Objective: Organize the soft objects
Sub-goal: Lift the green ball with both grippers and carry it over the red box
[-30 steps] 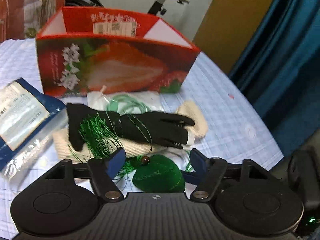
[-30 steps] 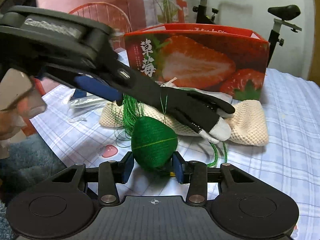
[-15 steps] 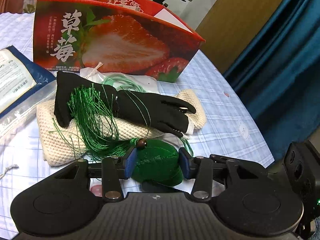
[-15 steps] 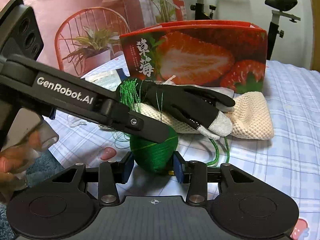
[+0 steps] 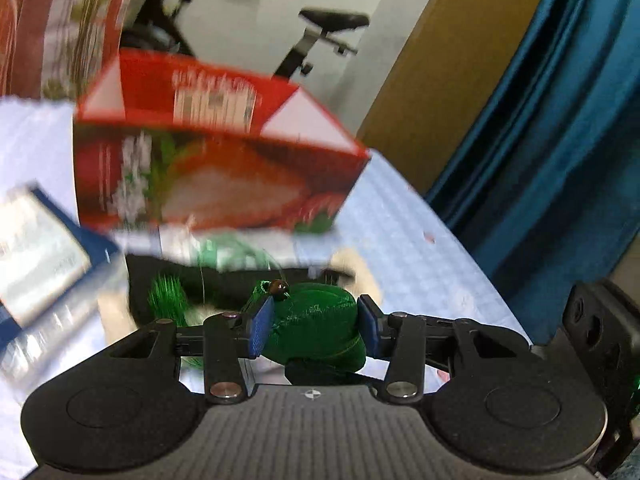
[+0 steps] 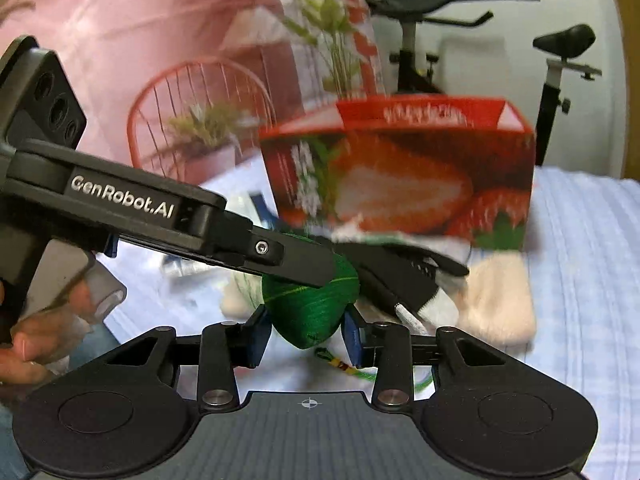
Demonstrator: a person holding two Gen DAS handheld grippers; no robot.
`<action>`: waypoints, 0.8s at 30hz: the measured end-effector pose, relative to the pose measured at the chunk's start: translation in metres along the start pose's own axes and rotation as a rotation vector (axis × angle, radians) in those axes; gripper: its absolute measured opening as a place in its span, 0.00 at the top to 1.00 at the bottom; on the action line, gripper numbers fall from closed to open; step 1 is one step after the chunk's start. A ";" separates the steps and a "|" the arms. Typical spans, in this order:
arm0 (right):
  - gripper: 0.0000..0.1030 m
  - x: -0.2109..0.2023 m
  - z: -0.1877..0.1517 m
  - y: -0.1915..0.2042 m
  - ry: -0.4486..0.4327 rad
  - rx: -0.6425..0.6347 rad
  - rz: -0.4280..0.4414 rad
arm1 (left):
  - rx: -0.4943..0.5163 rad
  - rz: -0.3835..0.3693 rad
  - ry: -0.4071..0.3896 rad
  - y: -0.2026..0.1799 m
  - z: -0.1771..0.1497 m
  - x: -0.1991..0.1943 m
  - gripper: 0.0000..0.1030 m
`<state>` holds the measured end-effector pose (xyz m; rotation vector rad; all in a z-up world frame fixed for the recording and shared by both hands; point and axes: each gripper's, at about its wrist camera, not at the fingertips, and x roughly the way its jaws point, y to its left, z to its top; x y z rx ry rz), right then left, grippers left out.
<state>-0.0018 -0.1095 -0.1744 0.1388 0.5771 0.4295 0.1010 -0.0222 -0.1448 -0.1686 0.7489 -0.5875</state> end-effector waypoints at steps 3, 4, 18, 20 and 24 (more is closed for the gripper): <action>0.66 -0.004 0.023 0.000 -0.031 0.017 0.021 | 0.006 0.003 -0.046 -0.005 0.022 -0.016 0.53; 0.66 -0.007 0.031 0.001 -0.042 0.011 0.026 | 0.003 -0.001 -0.058 -0.006 0.029 -0.021 0.53; 0.66 -0.016 0.169 -0.007 -0.218 -0.088 0.090 | 0.085 -0.013 -0.305 -0.014 0.132 -0.045 0.53; 0.66 -0.010 0.186 -0.008 -0.233 -0.131 0.078 | 0.088 -0.015 -0.327 -0.011 0.146 -0.038 0.53; 0.66 0.005 0.213 -0.013 -0.263 -0.224 0.038 | 0.104 0.001 -0.358 -0.007 0.169 -0.023 0.52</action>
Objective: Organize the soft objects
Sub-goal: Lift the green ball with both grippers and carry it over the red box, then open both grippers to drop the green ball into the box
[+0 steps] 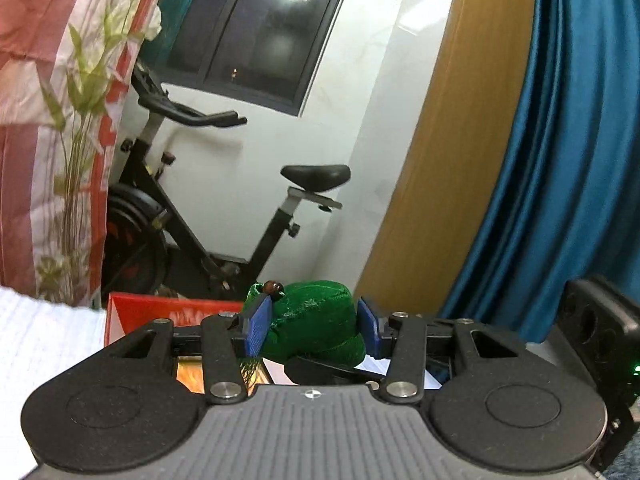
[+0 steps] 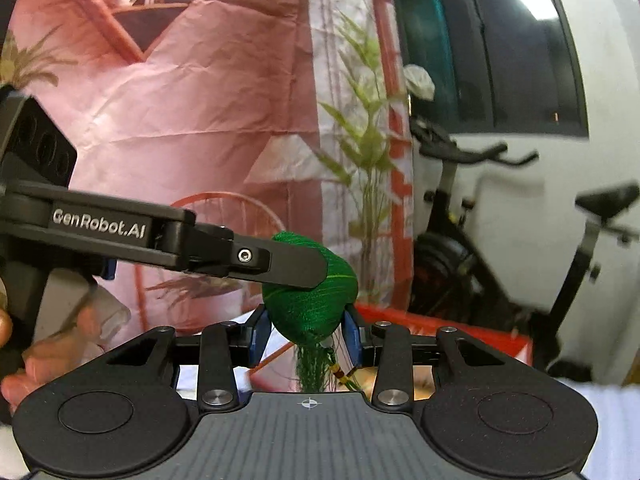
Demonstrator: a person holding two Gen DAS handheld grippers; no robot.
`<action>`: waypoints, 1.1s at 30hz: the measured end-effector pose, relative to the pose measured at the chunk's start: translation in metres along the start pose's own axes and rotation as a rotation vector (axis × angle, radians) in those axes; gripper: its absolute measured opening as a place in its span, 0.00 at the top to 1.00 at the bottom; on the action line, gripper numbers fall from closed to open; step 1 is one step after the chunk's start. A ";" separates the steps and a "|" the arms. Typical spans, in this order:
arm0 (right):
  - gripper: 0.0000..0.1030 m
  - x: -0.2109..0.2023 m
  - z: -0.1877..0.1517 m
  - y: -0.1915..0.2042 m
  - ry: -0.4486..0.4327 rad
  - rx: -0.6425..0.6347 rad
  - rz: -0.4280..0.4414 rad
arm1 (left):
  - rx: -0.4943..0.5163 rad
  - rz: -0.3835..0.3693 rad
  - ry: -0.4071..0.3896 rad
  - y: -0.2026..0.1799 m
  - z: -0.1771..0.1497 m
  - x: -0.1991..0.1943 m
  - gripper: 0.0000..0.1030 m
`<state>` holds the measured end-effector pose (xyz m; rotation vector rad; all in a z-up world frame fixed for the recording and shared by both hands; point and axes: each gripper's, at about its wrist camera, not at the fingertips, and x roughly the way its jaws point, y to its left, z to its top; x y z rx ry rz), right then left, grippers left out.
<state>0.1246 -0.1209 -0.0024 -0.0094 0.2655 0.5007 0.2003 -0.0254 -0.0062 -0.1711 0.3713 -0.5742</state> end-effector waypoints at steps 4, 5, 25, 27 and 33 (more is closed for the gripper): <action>0.65 0.022 0.015 -0.006 0.020 -0.108 -0.049 | -0.035 0.013 0.021 0.008 0.010 0.018 0.51; 0.65 0.028 0.016 -0.010 0.029 -0.118 -0.055 | -0.044 0.014 0.030 0.010 0.011 0.025 0.51; 0.65 0.102 -0.072 -0.094 0.257 0.050 -0.127 | -0.096 0.036 0.290 0.049 -0.048 0.134 0.51; 0.65 0.108 -0.078 -0.095 0.269 0.065 -0.135 | -0.094 0.040 0.292 0.052 -0.046 0.134 0.51; 0.57 0.115 -0.083 -0.096 0.311 0.083 -0.267 | -0.047 0.131 0.285 0.055 -0.044 0.122 0.48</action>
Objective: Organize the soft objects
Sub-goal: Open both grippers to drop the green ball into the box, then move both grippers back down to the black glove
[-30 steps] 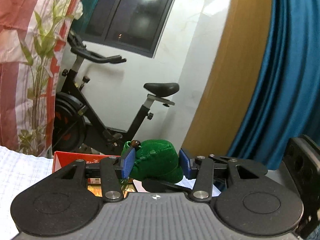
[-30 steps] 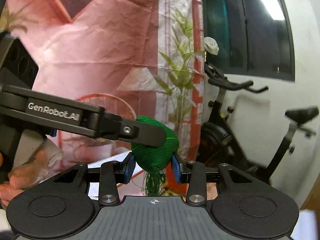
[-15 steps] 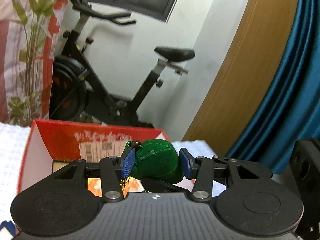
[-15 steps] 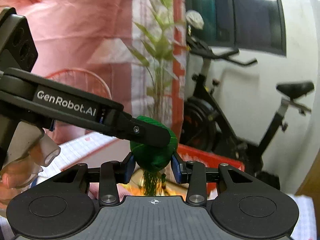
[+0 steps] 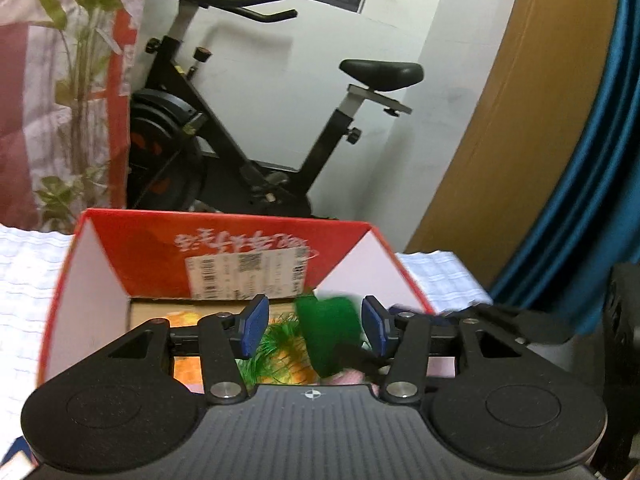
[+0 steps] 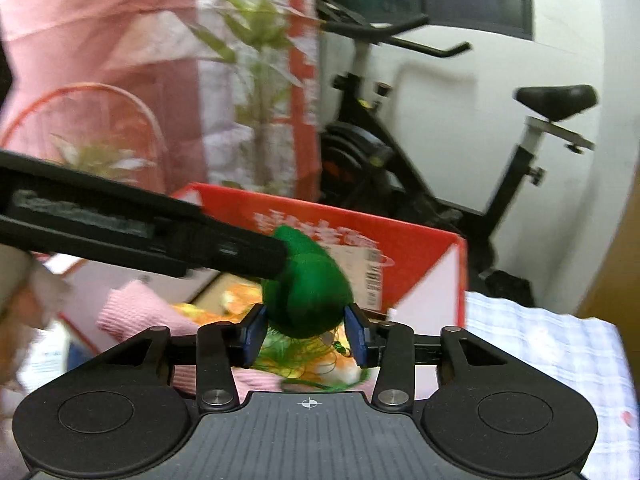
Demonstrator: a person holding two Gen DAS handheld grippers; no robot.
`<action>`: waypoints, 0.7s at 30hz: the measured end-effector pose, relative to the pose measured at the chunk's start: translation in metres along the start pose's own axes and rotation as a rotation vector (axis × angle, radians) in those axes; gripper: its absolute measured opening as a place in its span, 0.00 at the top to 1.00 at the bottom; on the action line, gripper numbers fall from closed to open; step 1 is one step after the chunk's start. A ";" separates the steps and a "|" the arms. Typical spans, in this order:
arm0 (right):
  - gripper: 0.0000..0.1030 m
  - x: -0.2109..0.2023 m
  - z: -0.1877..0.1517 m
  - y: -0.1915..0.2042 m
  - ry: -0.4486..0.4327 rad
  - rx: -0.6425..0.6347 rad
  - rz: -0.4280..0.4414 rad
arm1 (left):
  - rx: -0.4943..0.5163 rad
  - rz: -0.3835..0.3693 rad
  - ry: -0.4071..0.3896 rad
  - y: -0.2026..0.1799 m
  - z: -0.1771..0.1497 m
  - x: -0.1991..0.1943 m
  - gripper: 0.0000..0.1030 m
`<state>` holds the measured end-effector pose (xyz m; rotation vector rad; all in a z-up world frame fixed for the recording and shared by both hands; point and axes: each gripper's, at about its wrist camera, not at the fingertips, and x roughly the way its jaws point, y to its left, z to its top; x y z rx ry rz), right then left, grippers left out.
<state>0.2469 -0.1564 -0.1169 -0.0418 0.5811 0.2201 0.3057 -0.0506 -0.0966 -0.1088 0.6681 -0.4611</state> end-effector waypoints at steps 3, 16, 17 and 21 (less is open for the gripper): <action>0.51 -0.002 -0.003 0.001 0.003 -0.012 -0.039 | -0.010 0.017 0.006 0.009 -0.005 -0.010 0.48; 0.52 -0.078 -0.023 0.020 -0.118 0.018 -0.020 | 0.027 0.047 -0.008 0.029 -0.046 -0.099 0.46; 0.52 -0.084 -0.026 0.022 -0.128 0.025 -0.014 | 0.024 0.048 -0.003 0.029 -0.054 -0.105 0.46; 0.53 -0.109 -0.044 0.034 -0.165 0.061 0.011 | 0.010 0.036 0.022 0.029 -0.081 -0.117 0.46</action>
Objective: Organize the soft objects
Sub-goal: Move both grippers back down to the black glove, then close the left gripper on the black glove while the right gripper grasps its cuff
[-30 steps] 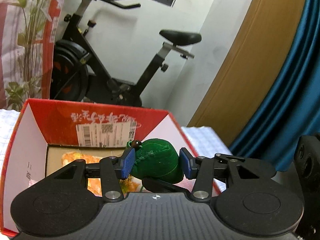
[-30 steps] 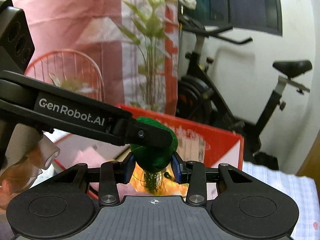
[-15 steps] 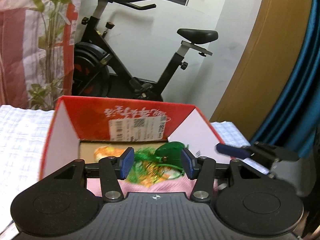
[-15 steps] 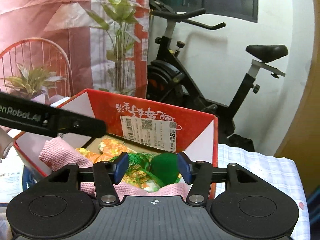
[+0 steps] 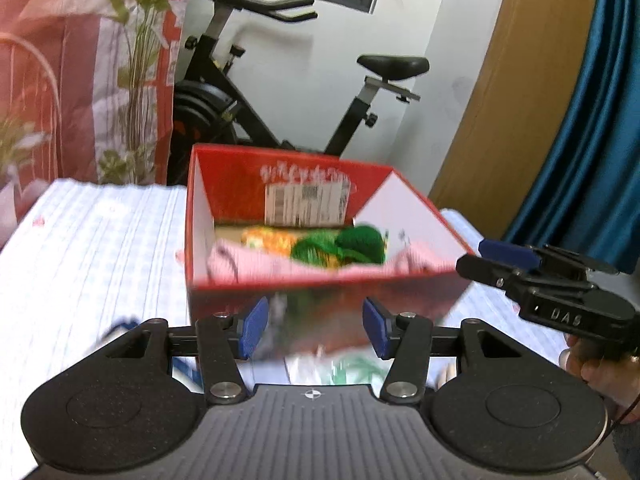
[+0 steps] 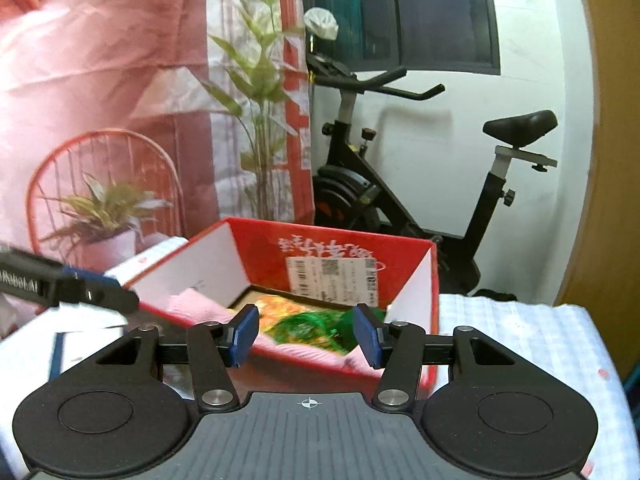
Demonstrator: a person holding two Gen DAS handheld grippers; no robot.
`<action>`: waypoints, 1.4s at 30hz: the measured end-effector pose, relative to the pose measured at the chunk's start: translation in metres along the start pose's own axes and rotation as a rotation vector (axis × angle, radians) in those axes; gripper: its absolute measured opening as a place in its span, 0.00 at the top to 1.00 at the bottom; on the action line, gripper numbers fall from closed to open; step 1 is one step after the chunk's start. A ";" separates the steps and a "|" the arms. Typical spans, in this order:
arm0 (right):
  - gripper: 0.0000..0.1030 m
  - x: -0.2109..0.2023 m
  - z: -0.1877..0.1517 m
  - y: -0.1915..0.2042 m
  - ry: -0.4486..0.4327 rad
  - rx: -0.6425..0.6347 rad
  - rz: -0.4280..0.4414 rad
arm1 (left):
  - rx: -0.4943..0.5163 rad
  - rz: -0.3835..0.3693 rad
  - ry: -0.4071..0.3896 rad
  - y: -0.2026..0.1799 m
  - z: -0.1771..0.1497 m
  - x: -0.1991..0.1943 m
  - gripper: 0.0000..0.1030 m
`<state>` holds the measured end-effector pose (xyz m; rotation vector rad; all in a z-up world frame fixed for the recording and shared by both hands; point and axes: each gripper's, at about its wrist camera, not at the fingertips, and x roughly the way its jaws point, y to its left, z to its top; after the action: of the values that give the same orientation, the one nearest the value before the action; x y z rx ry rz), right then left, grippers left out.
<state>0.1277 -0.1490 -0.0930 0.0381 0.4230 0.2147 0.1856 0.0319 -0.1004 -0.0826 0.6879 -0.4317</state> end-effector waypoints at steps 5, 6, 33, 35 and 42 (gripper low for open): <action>0.53 -0.018 -0.030 0.017 0.015 0.044 0.028 | -0.021 0.016 0.054 0.005 -0.033 0.002 0.46; 0.53 -0.020 -0.037 0.021 0.022 0.046 0.031 | -0.037 0.016 0.069 0.008 -0.039 0.005 0.46; 0.62 -0.019 -0.137 0.033 0.142 0.198 0.021 | -0.014 0.036 0.055 -0.026 -0.079 0.011 0.70; 0.62 -0.019 -0.137 0.032 0.141 0.203 0.023 | -0.031 0.042 0.054 -0.026 -0.086 0.009 0.70; 0.61 -0.021 -0.138 0.037 0.140 0.179 0.015 | -0.060 0.062 0.054 -0.019 -0.104 0.014 0.70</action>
<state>0.0447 -0.1188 -0.2072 0.2026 0.5803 0.1948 0.1224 0.0158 -0.1853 -0.1065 0.7547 -0.3546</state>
